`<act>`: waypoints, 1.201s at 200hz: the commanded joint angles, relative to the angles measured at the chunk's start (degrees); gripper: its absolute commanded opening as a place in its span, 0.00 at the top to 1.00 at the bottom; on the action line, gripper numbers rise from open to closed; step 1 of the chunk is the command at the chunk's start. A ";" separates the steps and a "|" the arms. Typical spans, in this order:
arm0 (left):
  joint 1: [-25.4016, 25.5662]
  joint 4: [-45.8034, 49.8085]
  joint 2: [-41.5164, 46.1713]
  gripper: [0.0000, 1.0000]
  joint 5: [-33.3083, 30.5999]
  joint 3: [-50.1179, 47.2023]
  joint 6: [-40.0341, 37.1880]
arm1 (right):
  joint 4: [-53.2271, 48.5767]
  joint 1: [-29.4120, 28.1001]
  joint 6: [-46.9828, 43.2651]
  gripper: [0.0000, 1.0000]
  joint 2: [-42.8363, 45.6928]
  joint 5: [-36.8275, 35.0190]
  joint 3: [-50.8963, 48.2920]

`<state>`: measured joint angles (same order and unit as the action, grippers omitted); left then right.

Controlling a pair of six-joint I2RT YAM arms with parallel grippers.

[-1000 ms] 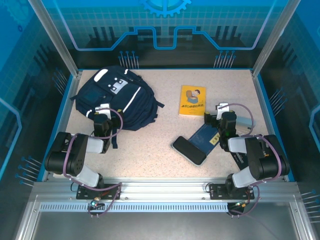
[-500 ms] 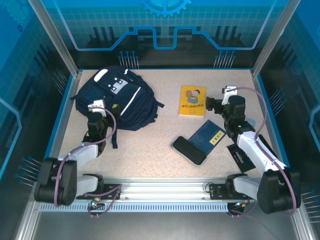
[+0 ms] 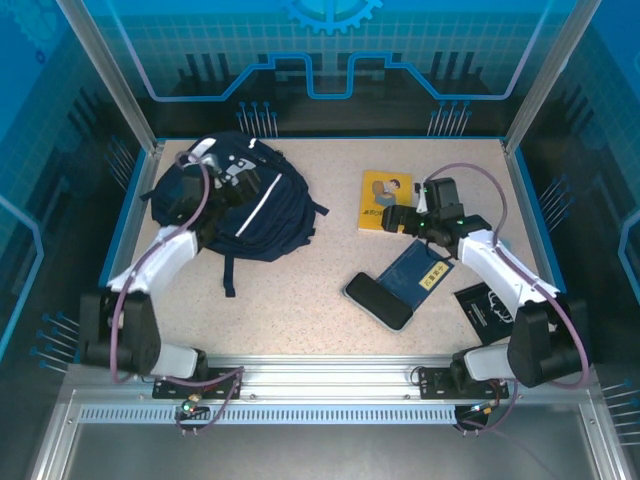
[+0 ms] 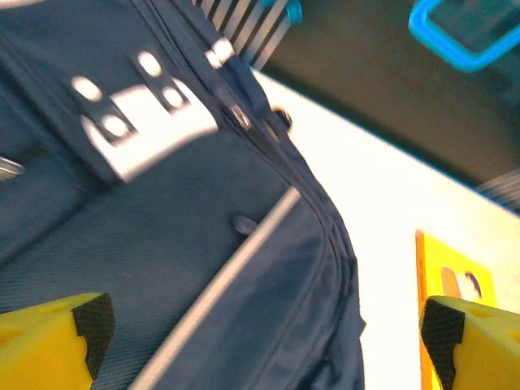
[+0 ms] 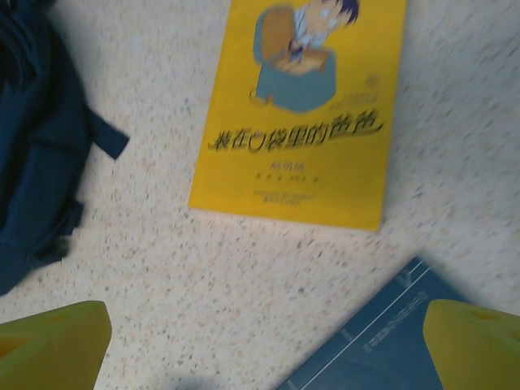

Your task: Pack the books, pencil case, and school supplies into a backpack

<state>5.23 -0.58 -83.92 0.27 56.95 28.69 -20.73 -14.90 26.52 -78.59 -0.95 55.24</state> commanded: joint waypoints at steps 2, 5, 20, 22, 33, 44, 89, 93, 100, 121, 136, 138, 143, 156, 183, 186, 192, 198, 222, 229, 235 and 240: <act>3.45 7.32 -9.05 0.01 8.12 10.06 3.08 | -2.73 -2.74 4.87 0.00 -1.77 0.21 3.48; 3.77 8.04 -10.38 0.01 8.27 11.39 3.23 | -2.80 -3.01 5.12 0.00 -1.99 -0.01 3.58; 4.75 10.44 -16.35 0.01 9.69 17.39 3.45 | -3.62 -4.63 7.15 0.00 -2.64 -1.19 4.01; 4.89 10.76 -17.22 0.01 9.80 18.13 3.56 | -3.72 -4.86 7.38 0.00 -2.76 -1.23 4.00; 5.29 12.62 -21.16 0.01 10.67 21.95 4.08 | -4.21 -5.72 8.10 0.00 -3.12 -0.62 4.37; 5.77 14.49 -24.77 0.03 11.72 25.73 4.01 | -5.02 -6.66 8.19 0.00 -3.50 -0.76 4.70; 8.14 19.56 -34.49 0.08 13.97 32.79 3.00 | -7.05 -8.22 8.72 0.00 -3.08 -1.64 3.91; 8.29 19.77 -34.72 0.08 13.72 32.54 3.04 | -6.92 -8.21 8.76 0.00 -2.94 -1.67 3.68; 8.54 19.91 -34.82 0.08 13.70 31.53 3.10 | -6.87 -8.22 8.81 0.00 -2.76 -1.90 3.28; 8.98 20.90 -32.74 0.08 13.60 26.54 3.27 | -6.88 -8.23 8.72 0.00 -2.56 -1.99 3.09; 9.00 22.37 -29.08 0.08 12.67 21.17 3.31 | -7.69 -8.30 9.47 0.00 -2.72 -2.35 3.66; 9.00 22.55 -28.42 0.08 12.61 20.17 3.31 | -7.80 -8.37 9.61 0.00 -2.71 -2.40 3.74; 9.00 22.98 -26.80 0.08 12.58 17.98 3.27 | -7.88 -8.35 9.96 0.00 -2.73 -2.34 3.87; 9.05 23.27 -22.05 0.10 12.81 11.51 2.87 | -7.30 -8.81 10.39 0.00 -2.71 -2.40 3.80; 9.00 27.94 -11.72 0.11 13.62 1.25 0.78 | -6.09 -10.61 11.00 0.00 -3.07 -3.35 3.41; 9.00 28.44 -10.59 0.11 13.64 0.29 0.50 | -5.69 -10.89 11.01 0.00 -3.14 -3.28 3.26; 9.00 29.41 -8.33 0.10 13.06 -1.44 0.32 | -5.05 -11.60 11.03 0.00 -3.34 -2.81 3.15; 8.99 30.77 -6.09 0.10 11.89 -2.78 0.28 | -4.43 -12.26 11.18 0.00 -3.61 -2.19 3.04; 8.06 32.43 2.78 0.10 8.04 -6.71 1.88 | -2.75 -15.16 11.34 0.00 -6.39 1.35 4.27; 7.43 31.93 5.06 0.10 7.55 -7.54 2.68 | -2.28 -15.88 11.36 0.01 -7.64 2.80 5.12; 6.52 31.49 6.98 0.11 7.04 -8.12 3.59 | -1.72 -16.67 11.49 0.01 -8.78 3.87 5.91; 5.58 30.99 8.29 0.12 6.59 -8.60 4.18 | -1.10 -17.39 11.65 0.02 -9.84 4.76 6.62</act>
<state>13.23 27.00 -81.89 9.87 50.57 30.28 -24.29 -29.58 36.95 -84.29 -0.97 59.11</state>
